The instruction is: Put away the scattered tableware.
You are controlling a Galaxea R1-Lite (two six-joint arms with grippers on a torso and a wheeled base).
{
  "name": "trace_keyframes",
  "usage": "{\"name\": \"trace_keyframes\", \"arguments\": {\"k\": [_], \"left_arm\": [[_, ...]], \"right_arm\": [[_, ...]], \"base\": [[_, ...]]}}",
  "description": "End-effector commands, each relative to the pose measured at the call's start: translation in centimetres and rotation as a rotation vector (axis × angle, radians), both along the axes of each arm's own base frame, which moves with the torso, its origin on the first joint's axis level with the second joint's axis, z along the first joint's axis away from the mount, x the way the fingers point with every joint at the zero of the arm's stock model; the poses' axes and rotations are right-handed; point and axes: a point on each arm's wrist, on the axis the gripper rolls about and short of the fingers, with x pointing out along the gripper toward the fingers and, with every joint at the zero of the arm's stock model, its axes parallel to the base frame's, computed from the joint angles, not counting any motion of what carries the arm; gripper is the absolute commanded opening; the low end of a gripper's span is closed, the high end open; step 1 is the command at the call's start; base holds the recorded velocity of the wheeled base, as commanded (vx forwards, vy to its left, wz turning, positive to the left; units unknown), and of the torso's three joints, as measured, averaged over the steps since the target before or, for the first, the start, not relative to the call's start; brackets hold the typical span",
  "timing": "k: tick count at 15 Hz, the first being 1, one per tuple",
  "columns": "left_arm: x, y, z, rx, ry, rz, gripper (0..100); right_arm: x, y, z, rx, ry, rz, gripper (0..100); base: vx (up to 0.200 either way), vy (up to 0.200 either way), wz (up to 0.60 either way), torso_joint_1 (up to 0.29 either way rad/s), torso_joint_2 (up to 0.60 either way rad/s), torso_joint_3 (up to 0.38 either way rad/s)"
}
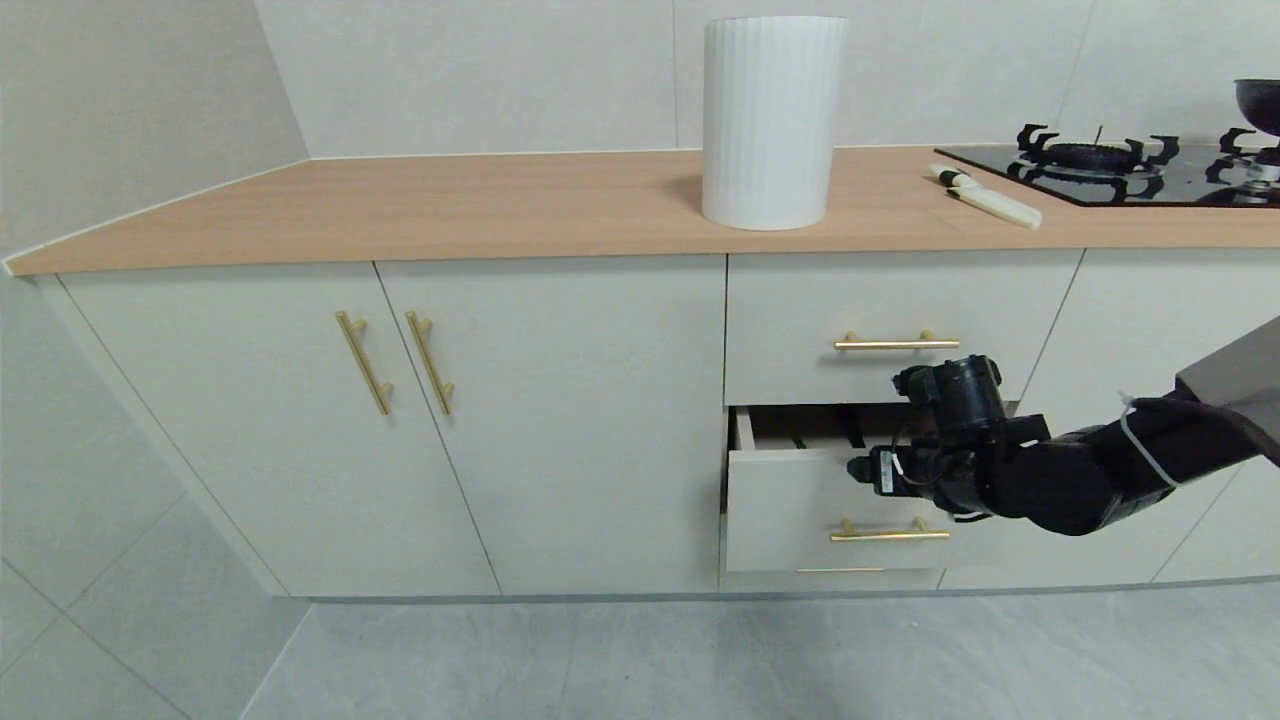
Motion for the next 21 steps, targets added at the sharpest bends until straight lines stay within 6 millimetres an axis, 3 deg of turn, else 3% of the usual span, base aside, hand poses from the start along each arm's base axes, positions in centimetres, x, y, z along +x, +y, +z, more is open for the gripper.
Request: {"name": "trace_keyframes", "arguments": {"k": [1,9,21], "left_arm": [[0.0,0.0,0.0,0.000,0.000,0.000,100],[0.0,0.0,0.0,0.000,0.000,0.000,100],[0.0,0.0,0.0,0.000,0.000,0.000,100]], "right_arm": [[0.5,-0.4,-0.8,0.000,0.000,-0.014,100],[4.2,-1.7,-4.6,0.055,-0.184,-0.075,100],[6.1,-2.0,-5.0,0.112,-0.222,-0.114,100]], "base": [[0.000,0.000,0.00,0.000,0.00,0.000],[0.000,0.000,0.00,0.000,0.00,0.000],[0.000,0.000,0.00,0.000,0.00,0.000]]}}
